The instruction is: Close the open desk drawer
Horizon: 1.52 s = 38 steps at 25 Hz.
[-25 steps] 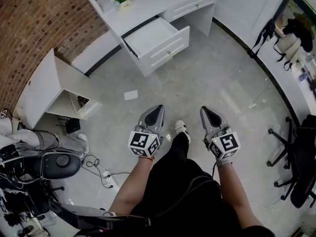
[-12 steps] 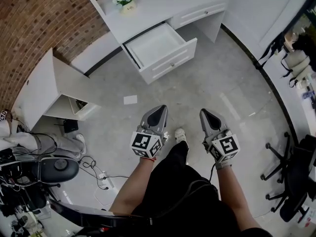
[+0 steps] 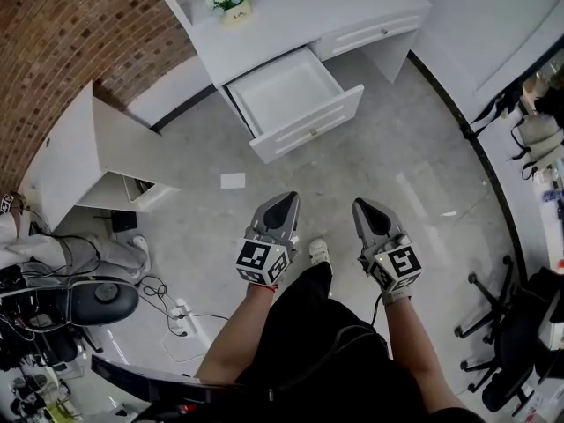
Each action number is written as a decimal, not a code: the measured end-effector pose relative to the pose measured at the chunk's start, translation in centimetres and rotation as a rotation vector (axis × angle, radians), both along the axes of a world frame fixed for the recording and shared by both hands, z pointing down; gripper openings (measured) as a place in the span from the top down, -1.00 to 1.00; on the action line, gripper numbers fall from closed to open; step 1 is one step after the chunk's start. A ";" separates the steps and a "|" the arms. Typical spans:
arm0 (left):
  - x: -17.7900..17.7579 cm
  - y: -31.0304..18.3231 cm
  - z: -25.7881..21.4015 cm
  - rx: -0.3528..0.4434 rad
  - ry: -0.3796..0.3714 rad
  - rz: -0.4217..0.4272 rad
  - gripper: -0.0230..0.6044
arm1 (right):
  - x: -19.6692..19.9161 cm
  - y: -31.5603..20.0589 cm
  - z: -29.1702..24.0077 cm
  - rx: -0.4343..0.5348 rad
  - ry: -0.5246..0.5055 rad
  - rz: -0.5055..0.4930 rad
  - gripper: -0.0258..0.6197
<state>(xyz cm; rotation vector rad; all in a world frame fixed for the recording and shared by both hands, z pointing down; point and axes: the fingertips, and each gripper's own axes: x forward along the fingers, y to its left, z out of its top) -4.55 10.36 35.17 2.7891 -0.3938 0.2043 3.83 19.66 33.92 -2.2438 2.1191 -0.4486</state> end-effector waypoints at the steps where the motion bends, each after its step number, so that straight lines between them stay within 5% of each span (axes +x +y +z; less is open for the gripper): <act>1: 0.4 -0.5 0.1 0.000 -0.001 -0.005 0.92 | 0.3 -0.5 0.1 -0.004 -0.002 -0.008 0.92; 17: 4.7 -4.8 0.7 -0.012 0.014 -0.009 0.92 | 5.7 -4.9 0.8 -0.040 0.004 -0.031 0.92; 27: 3.8 -6.7 3.2 -0.028 -0.003 -0.096 0.92 | 6.7 -8.0 3.1 -0.052 -0.008 -0.108 0.92; 38: 6.8 -10.0 8.4 -0.053 -0.003 -0.205 0.92 | 7.8 -14.4 9.9 -0.048 -0.033 -0.234 0.92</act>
